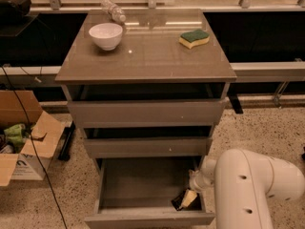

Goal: Pick rxbar chocolate from bottom drawer and place on counter

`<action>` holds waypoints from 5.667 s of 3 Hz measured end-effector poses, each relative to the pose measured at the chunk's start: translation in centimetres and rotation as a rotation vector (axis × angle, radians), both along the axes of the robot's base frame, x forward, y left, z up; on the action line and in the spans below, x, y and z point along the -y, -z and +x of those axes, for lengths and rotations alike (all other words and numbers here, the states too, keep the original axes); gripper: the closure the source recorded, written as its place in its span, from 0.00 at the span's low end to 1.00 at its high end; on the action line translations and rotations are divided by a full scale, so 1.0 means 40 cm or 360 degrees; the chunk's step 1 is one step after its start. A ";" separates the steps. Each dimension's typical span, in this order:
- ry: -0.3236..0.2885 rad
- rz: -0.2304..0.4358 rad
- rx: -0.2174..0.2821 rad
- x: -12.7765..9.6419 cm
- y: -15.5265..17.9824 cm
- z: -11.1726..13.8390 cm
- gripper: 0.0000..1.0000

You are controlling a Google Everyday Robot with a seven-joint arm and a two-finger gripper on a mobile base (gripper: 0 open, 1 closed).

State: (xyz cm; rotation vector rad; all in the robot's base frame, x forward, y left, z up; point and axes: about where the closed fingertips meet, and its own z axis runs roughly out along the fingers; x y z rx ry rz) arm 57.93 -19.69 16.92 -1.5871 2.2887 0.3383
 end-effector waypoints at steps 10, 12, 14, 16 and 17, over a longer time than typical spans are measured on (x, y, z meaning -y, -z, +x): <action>0.0097 -0.0019 0.0015 -0.092 -0.008 0.006 1.00; 0.0149 0.0090 0.0253 -0.163 -0.213 0.025 1.00; 0.0099 0.0159 0.0450 -0.224 -0.472 -0.014 1.00; -0.0087 0.0223 0.0666 -0.276 -0.838 -0.031 1.00; -0.0273 0.0189 0.0809 -0.326 -1.041 -0.023 1.00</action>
Offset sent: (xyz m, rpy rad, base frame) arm -0.0070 0.0038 -0.0509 -0.0875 0.0734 0.0403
